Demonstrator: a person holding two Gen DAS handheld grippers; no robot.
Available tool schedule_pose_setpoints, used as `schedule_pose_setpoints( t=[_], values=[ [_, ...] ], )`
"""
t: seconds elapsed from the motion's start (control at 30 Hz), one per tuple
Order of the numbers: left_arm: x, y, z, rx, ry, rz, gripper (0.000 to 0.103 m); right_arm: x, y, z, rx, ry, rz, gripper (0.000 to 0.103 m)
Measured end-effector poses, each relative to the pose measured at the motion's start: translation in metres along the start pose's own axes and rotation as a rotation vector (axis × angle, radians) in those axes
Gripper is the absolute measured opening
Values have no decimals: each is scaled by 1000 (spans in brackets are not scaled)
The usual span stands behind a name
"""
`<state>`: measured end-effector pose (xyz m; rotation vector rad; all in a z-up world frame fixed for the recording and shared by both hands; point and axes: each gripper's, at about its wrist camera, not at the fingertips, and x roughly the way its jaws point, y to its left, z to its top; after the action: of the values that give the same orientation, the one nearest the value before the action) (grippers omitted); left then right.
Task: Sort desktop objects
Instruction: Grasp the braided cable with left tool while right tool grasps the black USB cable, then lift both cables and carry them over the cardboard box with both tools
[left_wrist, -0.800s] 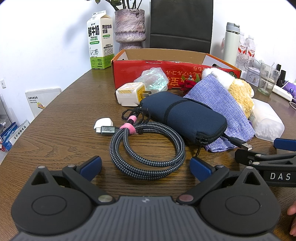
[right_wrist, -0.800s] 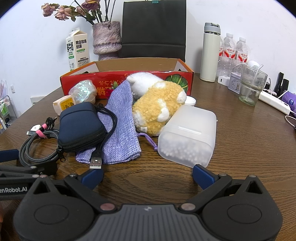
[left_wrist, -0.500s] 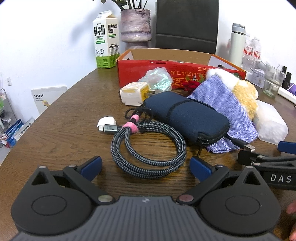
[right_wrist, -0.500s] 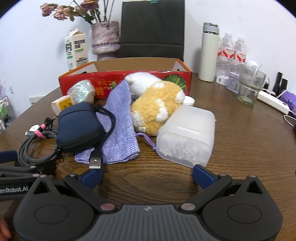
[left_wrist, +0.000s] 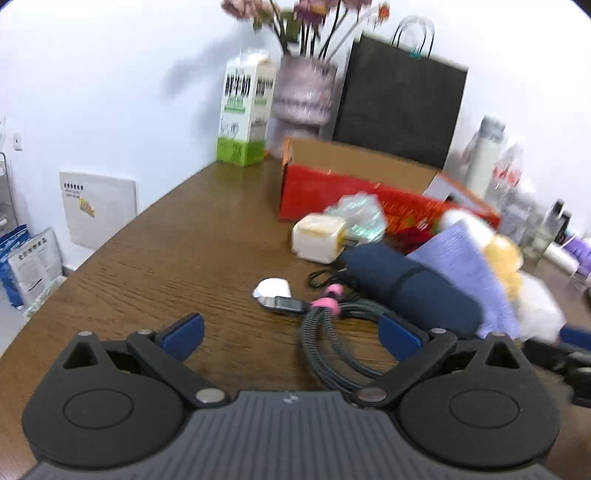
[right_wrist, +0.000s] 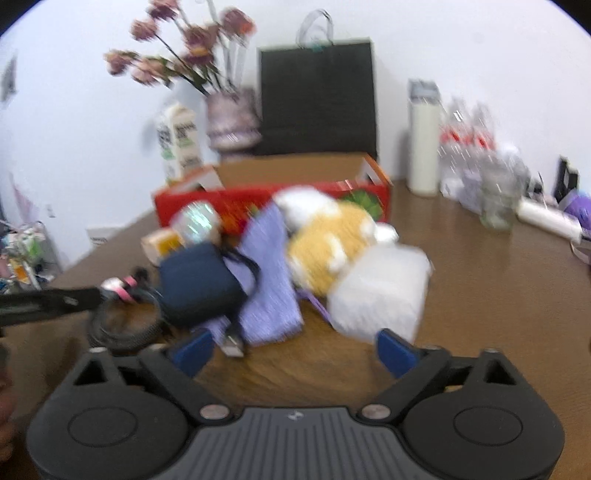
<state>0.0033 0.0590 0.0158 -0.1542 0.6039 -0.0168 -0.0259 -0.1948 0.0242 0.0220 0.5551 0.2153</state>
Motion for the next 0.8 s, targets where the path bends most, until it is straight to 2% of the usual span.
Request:
schedule_pose_setpoints(
  t=[0.03,0.07,0.1,0.13,0.17,0.2,0.27,0.3,0.37,0.43,0.5,0.53,0.57,0.6,0.67,0.7,0.8],
  values=[
    [5,0,3,-9,28,-13,89,-1,4,3,-20,-18,14,87],
    [9,1,5,-15,47,-35,73,-1,8,5,-38,-31,30,86],
    [15,-1,6,-15,69,-47,57,1,13,7,-55,-31,50,81],
    [17,-5,8,0,65,-32,50,5,16,7,-65,-20,62,76],
    [19,-9,10,22,72,-16,38,11,20,7,-75,-3,67,63],
    [21,-14,11,43,77,-5,32,18,22,6,-80,28,69,46],
    [23,-20,9,65,86,-8,30,33,22,2,-54,91,85,35],
    [22,-23,7,81,83,-1,22,37,21,1,-38,103,99,33],
    [20,-27,5,91,75,26,22,38,20,1,-5,90,103,14],
    [9,-22,3,48,54,-10,20,32,22,5,-8,68,89,14],
    [-11,-19,4,30,-16,-31,17,15,25,9,-37,12,67,13],
    [-23,-20,6,38,-64,-36,16,4,27,11,-48,-21,67,13],
    [-34,-22,7,49,-98,-46,10,-7,28,15,-57,-52,66,13],
    [-44,-22,10,53,-123,-59,6,-16,28,18,-63,-78,63,13],
    [-60,-23,17,50,-152,-101,5,-35,28,28,-63,-138,60,13],
    [-67,-24,18,57,-175,-104,1,-48,28,34,-64,-176,58,13],
    [-84,-30,22,101,-243,-101,1,-75,28,48,-79,-257,49,13]
  ],
)
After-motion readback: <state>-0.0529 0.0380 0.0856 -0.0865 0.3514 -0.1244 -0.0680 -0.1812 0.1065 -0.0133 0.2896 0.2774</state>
